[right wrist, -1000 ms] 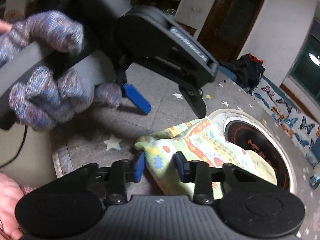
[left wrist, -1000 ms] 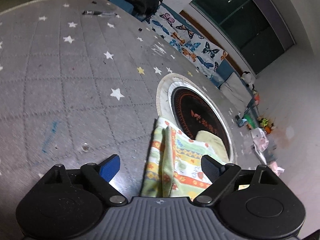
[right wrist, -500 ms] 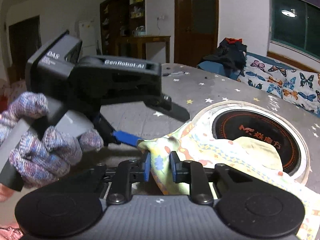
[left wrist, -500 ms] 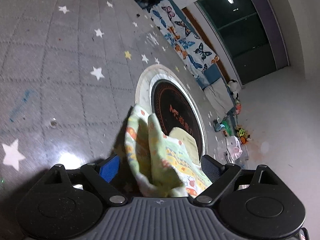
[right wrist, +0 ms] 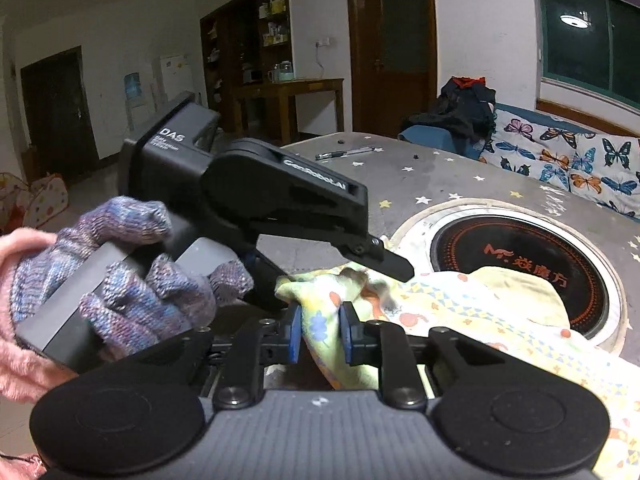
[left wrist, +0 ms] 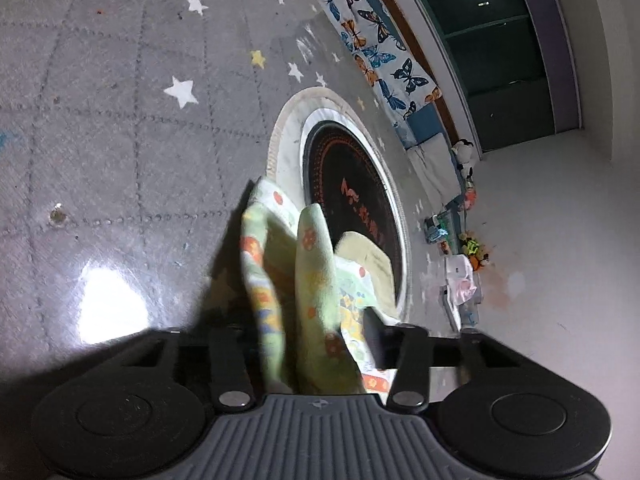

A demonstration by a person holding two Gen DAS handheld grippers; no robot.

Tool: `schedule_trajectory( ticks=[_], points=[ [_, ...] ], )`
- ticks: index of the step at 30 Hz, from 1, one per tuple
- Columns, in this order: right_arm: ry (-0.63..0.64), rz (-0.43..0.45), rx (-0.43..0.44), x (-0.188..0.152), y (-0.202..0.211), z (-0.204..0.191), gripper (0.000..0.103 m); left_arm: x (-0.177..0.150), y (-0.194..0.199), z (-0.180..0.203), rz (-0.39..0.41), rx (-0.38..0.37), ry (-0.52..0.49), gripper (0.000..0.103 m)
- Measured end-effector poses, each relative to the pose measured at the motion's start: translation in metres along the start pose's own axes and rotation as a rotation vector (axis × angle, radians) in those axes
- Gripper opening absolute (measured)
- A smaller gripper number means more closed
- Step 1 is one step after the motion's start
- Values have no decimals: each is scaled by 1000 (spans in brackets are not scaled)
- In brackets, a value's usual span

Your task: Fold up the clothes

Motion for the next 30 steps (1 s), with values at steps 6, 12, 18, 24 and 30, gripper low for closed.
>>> schedule_trajectory(
  ticks=[6,12,18,24,30],
  points=[
    [-13,-5,24,-5,0,2,26,0,0,-3,2,35,-46,15],
    [-104,16,-21,-15,29,28,27,-2,2,-6,5,43,-72,13],
    [-235,3,-227,-39,56,95,35,-1,1,-5,1,42,-86,13],
    [-388,-22,-430,-72,72,169,39,-1,1,-4,-4,50,-99,13],
    [-516,6,-476,-90,76,208,48,-1,1,-1,-4,67,-121,13]
  ],
)
Point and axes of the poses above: each gripper's, at about its wrist camera, not at the fingertips, and y roughly against the way its jaws point, z to its right, x to its top, the point moved 6 cm from there along -y, roughly the way its jaws point, and after that the axes turned 4 degrees about -z, right-handed, at the moved point
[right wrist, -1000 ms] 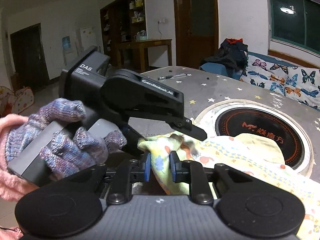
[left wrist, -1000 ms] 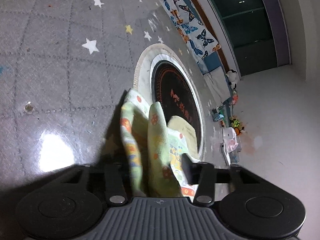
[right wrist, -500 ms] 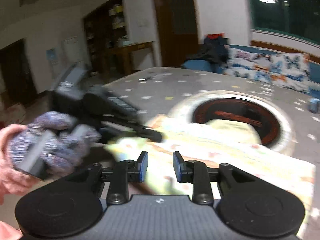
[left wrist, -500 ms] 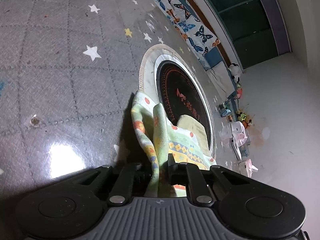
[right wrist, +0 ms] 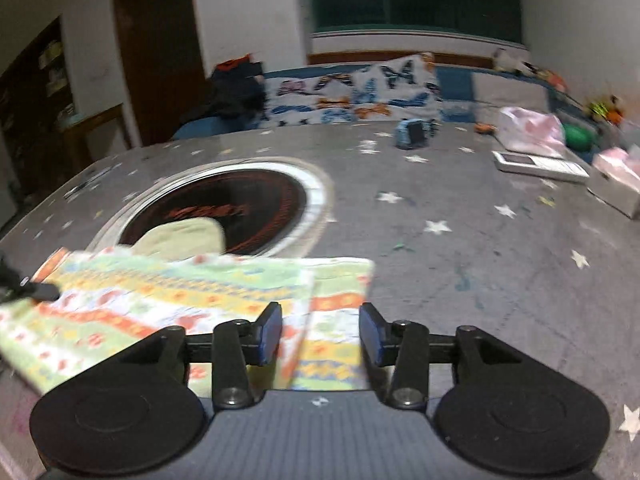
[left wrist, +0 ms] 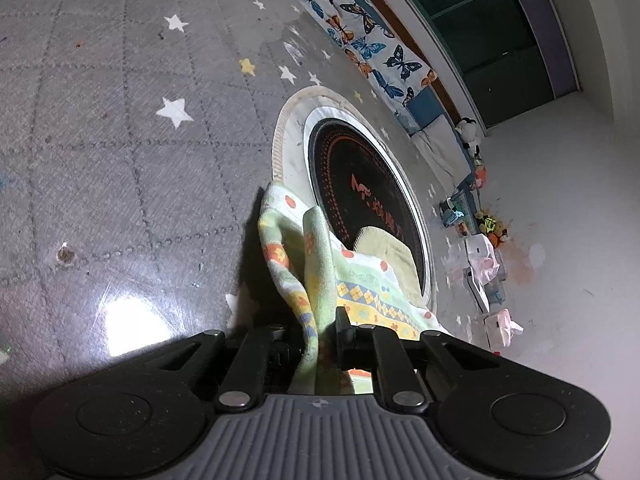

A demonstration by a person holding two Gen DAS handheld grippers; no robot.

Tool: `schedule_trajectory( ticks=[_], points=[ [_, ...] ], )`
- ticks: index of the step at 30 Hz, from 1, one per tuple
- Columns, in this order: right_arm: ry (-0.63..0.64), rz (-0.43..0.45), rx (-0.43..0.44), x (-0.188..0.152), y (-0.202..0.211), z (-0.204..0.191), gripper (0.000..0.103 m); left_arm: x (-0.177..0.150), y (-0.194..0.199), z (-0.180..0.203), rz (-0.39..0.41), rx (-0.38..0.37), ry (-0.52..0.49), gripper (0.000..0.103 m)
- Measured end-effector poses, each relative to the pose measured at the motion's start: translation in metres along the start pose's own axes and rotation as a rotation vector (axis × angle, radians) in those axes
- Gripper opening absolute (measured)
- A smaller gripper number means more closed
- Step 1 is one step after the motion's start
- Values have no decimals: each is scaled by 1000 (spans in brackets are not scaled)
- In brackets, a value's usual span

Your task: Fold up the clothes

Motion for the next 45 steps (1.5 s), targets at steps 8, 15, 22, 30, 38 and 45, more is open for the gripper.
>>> schedule_trajectory(
  ticks=[8,15,22,30,38,45],
  points=[
    [-43,-9,73,-2,-6,-9,46,1,0,2,-2,15,-12,13],
    [17,10,75,-1,1,-28,12,1,2,16,8,44,-76,13],
    [26,100,79,14,32,-30,9,6,11,61,36,10,-205,11],
    [44,170,-15,42,61,0,8,4,-15,135,16,-50,-347,10],
    [25,209,-156,70,80,61,8,-4,-68,199,-30,-96,-431,10],
    [-14,190,-215,73,73,103,8,-13,-110,229,-60,-92,-471,10]
  ],
)
Point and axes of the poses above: each gripper's, at about its wrist camera, not at the fingertips, and y roughly against the way its jaws point, z to its right, x to its top, the point moved 6 cm from there along -y, roughly the way its jaws point, and after that the axes turned 4 degrees about -z, right-handed, at the moved point
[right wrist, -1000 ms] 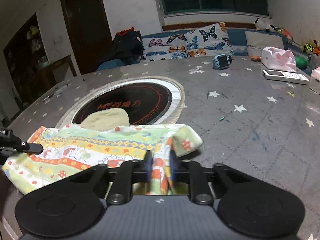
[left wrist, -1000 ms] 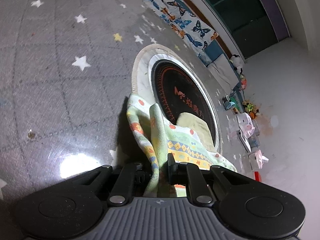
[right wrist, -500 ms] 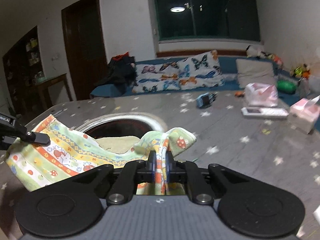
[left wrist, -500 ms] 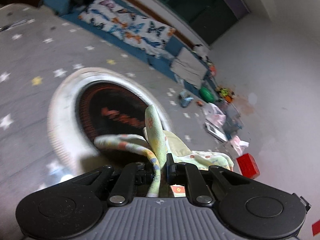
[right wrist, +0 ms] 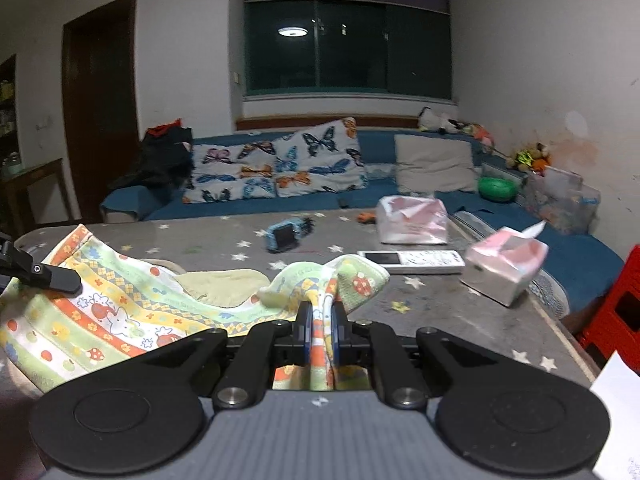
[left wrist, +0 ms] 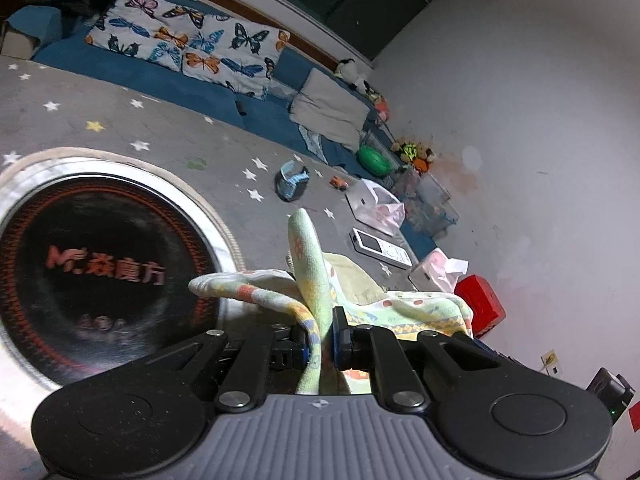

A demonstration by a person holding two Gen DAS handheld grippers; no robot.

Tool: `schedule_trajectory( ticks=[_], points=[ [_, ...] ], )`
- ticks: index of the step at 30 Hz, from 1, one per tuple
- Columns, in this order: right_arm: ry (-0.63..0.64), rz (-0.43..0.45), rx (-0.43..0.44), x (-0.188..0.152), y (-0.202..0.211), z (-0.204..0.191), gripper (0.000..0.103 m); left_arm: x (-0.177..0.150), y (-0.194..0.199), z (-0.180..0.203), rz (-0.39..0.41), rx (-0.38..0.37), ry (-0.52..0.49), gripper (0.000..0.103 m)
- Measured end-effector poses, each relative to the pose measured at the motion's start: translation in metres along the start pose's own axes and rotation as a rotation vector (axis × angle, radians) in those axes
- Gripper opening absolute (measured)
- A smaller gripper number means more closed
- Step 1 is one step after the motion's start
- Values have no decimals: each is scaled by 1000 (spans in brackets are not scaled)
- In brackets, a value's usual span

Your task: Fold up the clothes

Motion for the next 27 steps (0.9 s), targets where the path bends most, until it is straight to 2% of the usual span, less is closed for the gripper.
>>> schedule_trajectory(
  ticks=[8,14,15,18,20,21,27],
  points=[
    [-32,-66,-11,-24,-21,20,8,-12,-32,-10,-68,46,9,10],
    [-38,-129,-37,-43,-37,30,12,-21,-37,-27,-105,98,1,11],
    [-38,-136,-48,-44,-38,32,15,-22,-37,-29,-110,106,-6,13],
    [-36,-139,-65,-43,-38,37,15,-25,-36,-36,-118,150,-30,19],
    [-28,-135,-60,-41,-38,37,16,-26,-36,-40,-125,170,-34,31],
    [-25,-133,-55,-40,-39,36,16,-26,-36,-42,-124,182,-35,41],
    [-33,-139,-6,-34,-58,25,16,-18,-31,-53,-98,234,-32,42]
  ],
)
Point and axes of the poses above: each gripper's, at about its wrist camera, not at the fingertips, and y roughly against the way its jaws point, z to its right, x to its top, the point moved 6 cm from there along -y, roughly the way its jaws point, and after that the axes turned 4 degrees about -z, right-handed, at the moved point
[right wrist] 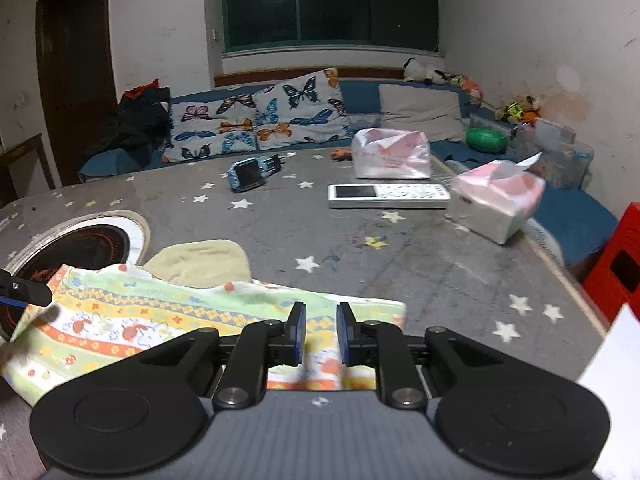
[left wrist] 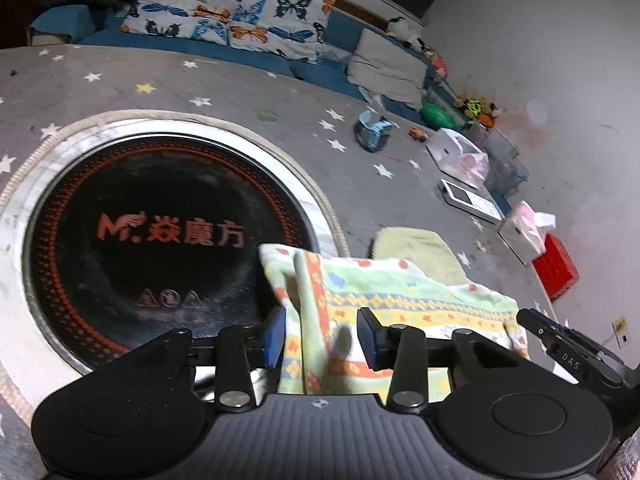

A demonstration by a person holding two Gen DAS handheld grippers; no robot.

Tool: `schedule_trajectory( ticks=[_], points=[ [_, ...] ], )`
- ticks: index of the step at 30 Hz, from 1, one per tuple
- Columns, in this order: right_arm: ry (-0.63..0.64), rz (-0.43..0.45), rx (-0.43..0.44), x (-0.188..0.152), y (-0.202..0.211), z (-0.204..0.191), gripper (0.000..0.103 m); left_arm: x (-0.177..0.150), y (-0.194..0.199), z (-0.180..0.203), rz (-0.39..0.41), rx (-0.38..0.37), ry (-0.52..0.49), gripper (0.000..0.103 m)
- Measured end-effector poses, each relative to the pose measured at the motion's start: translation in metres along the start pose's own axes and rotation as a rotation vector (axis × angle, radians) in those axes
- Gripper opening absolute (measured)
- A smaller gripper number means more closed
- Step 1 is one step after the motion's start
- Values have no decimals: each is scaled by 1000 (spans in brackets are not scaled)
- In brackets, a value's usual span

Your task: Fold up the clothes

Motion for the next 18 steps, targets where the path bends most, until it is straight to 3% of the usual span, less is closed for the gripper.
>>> schedule_trajectory(
  ticks=[7,13,18],
  points=[
    [-22,-18,54,6,-25,-12,19,14,4,24,38,-21,-60,40],
    [-25,-39,42,4,-41,-9,21,18,-23,60,-1,-88,-133,31],
    [-18,-32,42,5,-39,-9,22,17,-54,72,-45,-88,-163,27]
  ],
)
Point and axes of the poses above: each gripper's, at about its wrist camera, not at the fingertips, and y roughly against the way its jaws point, z to its right, x to its top, the point moved 6 cm from there along -y, roughly the way its jaws point, and after that the axes turned 4 degrees about -z, right-handed, at the moved point
